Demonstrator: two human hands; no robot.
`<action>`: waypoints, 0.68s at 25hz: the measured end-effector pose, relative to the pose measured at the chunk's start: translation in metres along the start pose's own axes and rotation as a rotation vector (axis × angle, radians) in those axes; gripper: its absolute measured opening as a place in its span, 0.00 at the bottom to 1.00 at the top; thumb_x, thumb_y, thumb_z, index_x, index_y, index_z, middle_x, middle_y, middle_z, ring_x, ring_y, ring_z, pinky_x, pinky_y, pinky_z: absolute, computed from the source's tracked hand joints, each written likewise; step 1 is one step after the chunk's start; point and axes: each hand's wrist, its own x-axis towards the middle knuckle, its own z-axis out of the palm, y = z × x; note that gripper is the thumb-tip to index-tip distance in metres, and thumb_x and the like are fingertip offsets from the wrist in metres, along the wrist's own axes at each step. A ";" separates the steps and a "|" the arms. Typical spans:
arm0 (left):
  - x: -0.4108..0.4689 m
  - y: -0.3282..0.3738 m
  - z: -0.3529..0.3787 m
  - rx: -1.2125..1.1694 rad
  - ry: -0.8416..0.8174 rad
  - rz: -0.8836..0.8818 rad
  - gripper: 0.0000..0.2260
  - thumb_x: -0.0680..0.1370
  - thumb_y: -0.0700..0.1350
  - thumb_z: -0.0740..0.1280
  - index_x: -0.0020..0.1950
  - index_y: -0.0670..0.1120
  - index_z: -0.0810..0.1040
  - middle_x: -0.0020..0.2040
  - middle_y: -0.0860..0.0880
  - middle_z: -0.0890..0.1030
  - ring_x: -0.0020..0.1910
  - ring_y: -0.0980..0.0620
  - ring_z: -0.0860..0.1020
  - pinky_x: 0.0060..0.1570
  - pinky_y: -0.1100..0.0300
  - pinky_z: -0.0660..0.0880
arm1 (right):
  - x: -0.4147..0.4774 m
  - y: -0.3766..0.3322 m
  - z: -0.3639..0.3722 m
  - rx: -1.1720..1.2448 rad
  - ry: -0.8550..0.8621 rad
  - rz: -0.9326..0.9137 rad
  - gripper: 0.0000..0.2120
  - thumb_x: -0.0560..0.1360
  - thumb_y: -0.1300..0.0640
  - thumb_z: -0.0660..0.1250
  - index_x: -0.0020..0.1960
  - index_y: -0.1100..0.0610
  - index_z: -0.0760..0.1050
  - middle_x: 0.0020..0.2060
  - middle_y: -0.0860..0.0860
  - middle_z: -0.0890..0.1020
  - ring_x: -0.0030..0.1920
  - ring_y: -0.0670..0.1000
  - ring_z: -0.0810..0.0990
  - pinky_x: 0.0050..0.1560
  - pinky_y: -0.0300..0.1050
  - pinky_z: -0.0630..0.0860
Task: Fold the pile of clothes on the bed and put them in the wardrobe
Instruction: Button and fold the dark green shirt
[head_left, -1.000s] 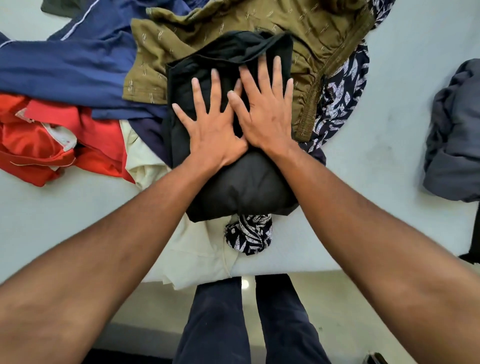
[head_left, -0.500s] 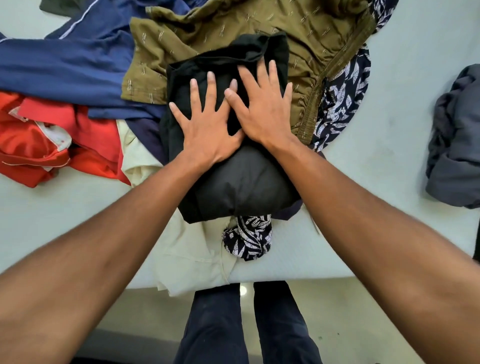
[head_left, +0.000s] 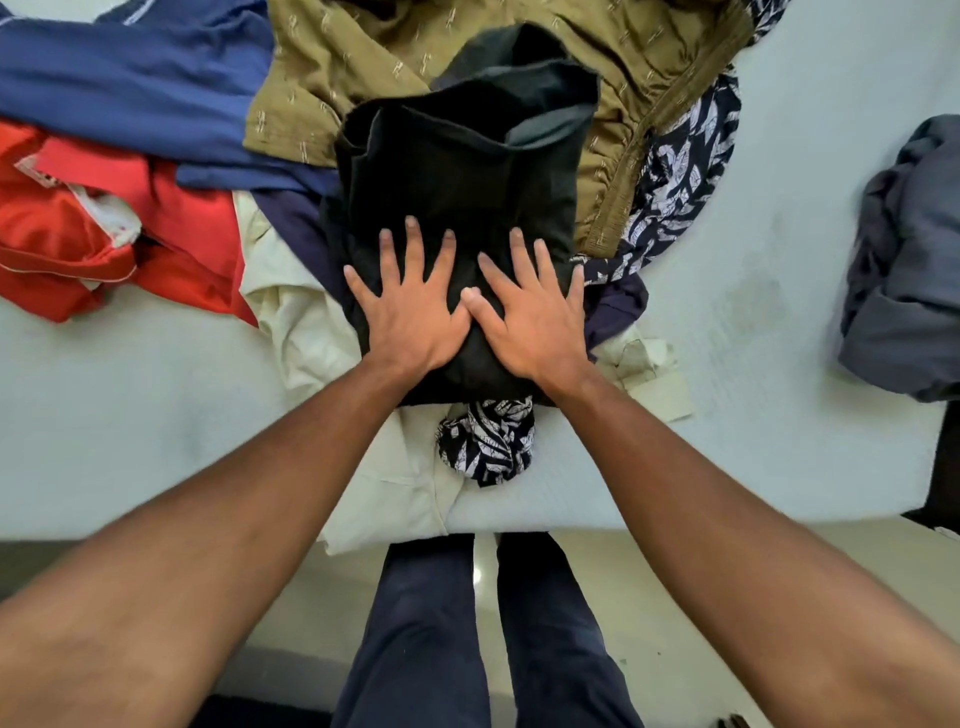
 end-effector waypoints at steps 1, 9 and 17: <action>-0.005 0.001 -0.007 -0.033 0.044 0.002 0.31 0.81 0.61 0.55 0.82 0.54 0.52 0.83 0.46 0.47 0.81 0.41 0.44 0.73 0.27 0.44 | -0.002 0.000 -0.004 -0.008 0.029 -0.006 0.30 0.82 0.32 0.49 0.80 0.42 0.62 0.83 0.48 0.52 0.83 0.53 0.48 0.79 0.68 0.42; -0.105 -0.044 0.012 -0.115 0.205 0.369 0.42 0.70 0.59 0.72 0.81 0.51 0.60 0.81 0.44 0.59 0.80 0.43 0.57 0.75 0.39 0.57 | -0.103 0.053 -0.003 -0.070 0.207 -0.439 0.46 0.67 0.44 0.78 0.80 0.49 0.63 0.80 0.55 0.61 0.80 0.58 0.60 0.77 0.63 0.60; -0.040 -0.043 -0.035 -0.372 0.070 0.311 0.32 0.62 0.47 0.66 0.67 0.51 0.79 0.62 0.47 0.83 0.63 0.47 0.80 0.64 0.55 0.73 | -0.028 0.046 -0.053 0.139 0.114 -0.330 0.27 0.62 0.50 0.72 0.61 0.47 0.82 0.54 0.48 0.86 0.55 0.55 0.84 0.57 0.54 0.79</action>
